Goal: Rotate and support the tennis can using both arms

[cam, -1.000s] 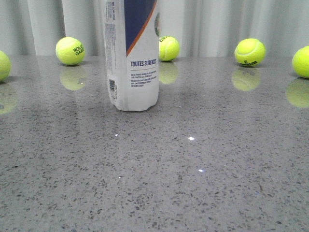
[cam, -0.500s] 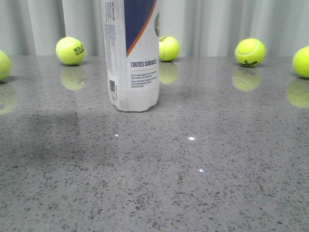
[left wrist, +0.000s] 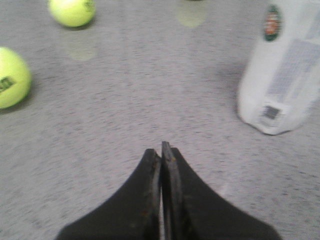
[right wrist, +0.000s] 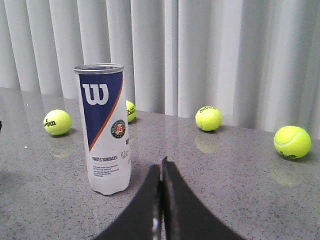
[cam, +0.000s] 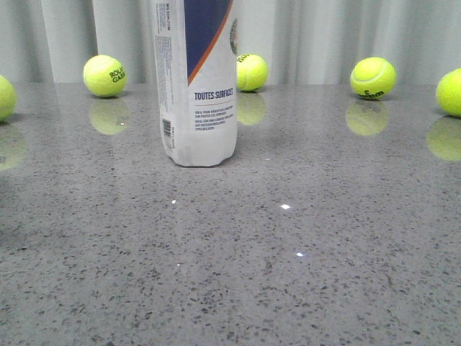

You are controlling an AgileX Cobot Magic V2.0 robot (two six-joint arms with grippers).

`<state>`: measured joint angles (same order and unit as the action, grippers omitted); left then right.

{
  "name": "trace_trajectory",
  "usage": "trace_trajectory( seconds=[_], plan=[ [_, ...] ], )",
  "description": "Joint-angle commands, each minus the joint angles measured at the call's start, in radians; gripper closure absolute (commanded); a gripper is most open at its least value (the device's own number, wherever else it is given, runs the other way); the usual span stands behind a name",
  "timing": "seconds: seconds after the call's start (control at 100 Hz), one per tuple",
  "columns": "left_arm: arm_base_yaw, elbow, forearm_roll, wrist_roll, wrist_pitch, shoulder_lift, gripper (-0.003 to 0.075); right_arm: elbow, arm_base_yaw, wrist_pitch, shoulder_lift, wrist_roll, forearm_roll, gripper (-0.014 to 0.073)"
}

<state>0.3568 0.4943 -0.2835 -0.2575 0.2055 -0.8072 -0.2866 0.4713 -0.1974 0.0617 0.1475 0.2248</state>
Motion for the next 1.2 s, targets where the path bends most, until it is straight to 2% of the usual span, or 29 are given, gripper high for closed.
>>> trace_trajectory(
  seconds=[0.0,0.42,0.51,0.59,0.69,0.79,0.84,0.89,1.19],
  plan=[
    [-0.052,-0.002,-0.005,-0.002,-0.090,0.048,0.0739,-0.023,-0.004,0.077,0.009,0.001,0.007,0.0654],
    [-0.225,-0.300,-0.004,-0.002,-0.314,0.393,0.0739,-0.023,-0.004,0.077,0.009,0.001,0.007,0.0654],
    [-0.259,-0.357,0.061,0.017,-0.317,0.478,0.0739,-0.023,-0.004,0.077,0.009,0.001,0.007,0.0654],
    [-0.285,-0.407,0.172,0.123,-0.317,0.544,0.0739,-0.023,-0.004,0.077,0.009,0.001,0.007,0.0654],
    [-0.305,-0.472,0.258,0.231,-0.283,0.644,0.0739,-0.023,-0.004,0.077,0.009,0.001,0.007,0.0654],
    [-0.308,-0.544,0.263,0.234,-0.240,0.752,0.0739,-0.023,-0.004,0.077,0.009,0.001,0.007,0.0654],
    [-0.308,-0.535,0.269,0.234,-0.114,0.812,0.0739,-0.023,-0.004,0.077,0.009,0.001,0.007,0.0654],
    [-0.308,-0.541,0.274,0.234,-0.081,0.856,0.0739,-0.023,-0.004,0.077,0.009,0.001,0.007,0.0654],
    [-0.310,-0.539,0.275,0.234,-0.082,0.847,0.0738,-0.023,-0.004,0.076,0.010,0.001,0.007,0.0654]
  ],
)
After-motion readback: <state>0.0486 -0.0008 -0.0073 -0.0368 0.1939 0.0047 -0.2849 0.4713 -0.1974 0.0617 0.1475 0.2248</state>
